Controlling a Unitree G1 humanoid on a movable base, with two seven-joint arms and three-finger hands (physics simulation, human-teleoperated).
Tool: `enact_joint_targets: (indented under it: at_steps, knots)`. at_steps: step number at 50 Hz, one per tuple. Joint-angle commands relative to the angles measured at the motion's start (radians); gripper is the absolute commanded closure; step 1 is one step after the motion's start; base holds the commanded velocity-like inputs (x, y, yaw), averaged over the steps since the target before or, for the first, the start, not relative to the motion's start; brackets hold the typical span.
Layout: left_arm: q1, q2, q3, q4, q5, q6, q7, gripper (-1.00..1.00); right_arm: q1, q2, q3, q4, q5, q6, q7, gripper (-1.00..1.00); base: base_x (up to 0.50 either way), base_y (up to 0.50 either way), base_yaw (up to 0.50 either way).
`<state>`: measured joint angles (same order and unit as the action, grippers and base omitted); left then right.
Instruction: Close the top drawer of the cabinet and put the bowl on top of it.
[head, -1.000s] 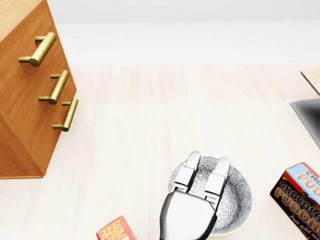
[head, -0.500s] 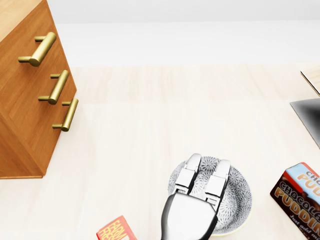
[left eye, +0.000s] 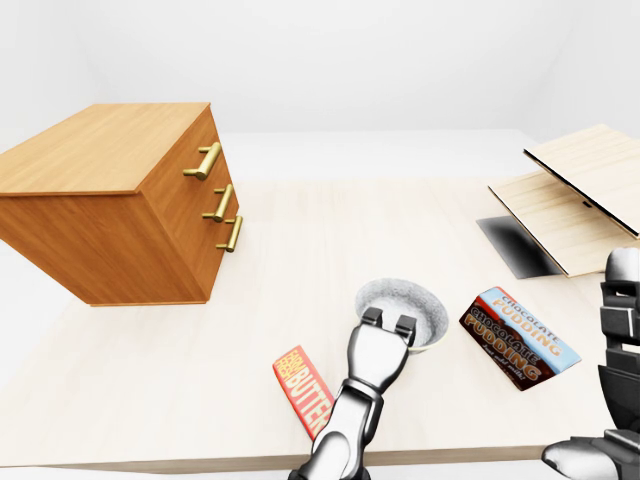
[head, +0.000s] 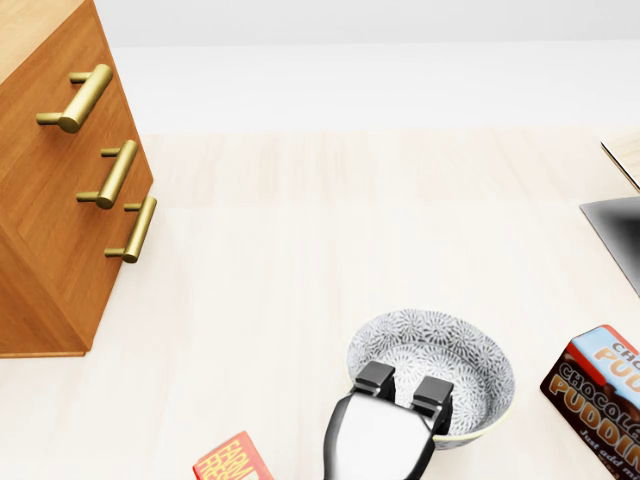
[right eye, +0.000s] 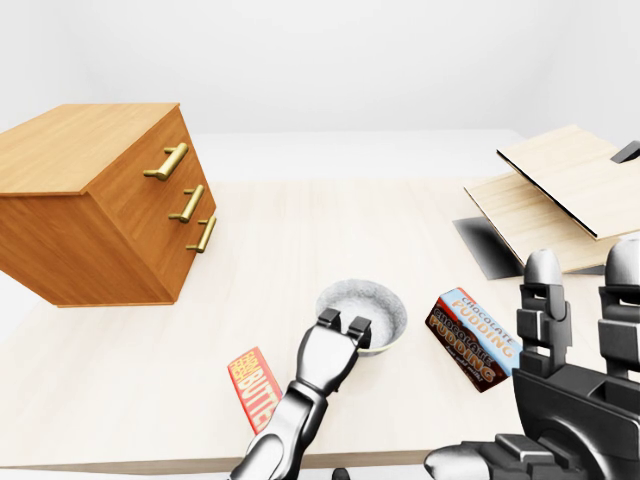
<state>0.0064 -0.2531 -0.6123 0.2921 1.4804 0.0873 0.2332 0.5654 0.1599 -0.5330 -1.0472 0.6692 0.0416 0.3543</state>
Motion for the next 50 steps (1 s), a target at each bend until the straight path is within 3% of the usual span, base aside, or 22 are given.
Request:
enact_joint_targets:
  at_steps: [1,16,31,36,42,49,50]
  knots:
    - [-0.004,-0.002,0.002,0.015,0.003,0.000,0.031,1.00,0.010,-0.007,0.010,0.000,0.001,-0.011,-0.005,-1.00,0.00,0.00,0.00]
    - [0.004,0.003,-0.008,-0.014,0.020,0.000,0.010,1.00,0.003,0.003,0.000,0.000,0.002,-0.002,0.004,-1.00,0.00,0.00,0.00]
    - [0.028,0.048,-0.018,-0.264,0.102,0.000,-0.147,1.00,0.014,0.001,0.010,0.000,0.000,-0.013,0.006,-1.00,0.00,0.00,0.00]
    - [0.032,0.054,-0.004,-0.276,0.079,0.000,-0.140,1.00,0.006,0.007,0.015,0.000,-0.012,-0.007,0.009,-1.00,0.00,0.00,0.00]
    - [0.039,0.064,-0.008,-0.352,0.093,0.000,-0.187,1.00,0.010,0.009,0.020,0.000,-0.015,-0.012,0.011,-1.00,0.00,0.00,0.00]
    - [0.020,0.068,0.023,-0.425,0.101,0.000,-0.243,1.00,0.012,0.014,0.031,0.000,-0.029,-0.013,0.016,-1.00,0.00,0.00,0.00]
    - [0.003,0.067,0.034,-0.459,0.112,0.000,-0.285,1.00,0.014,0.016,0.034,0.000,-0.032,-0.014,0.018,-1.00,0.00,0.00,0.00]
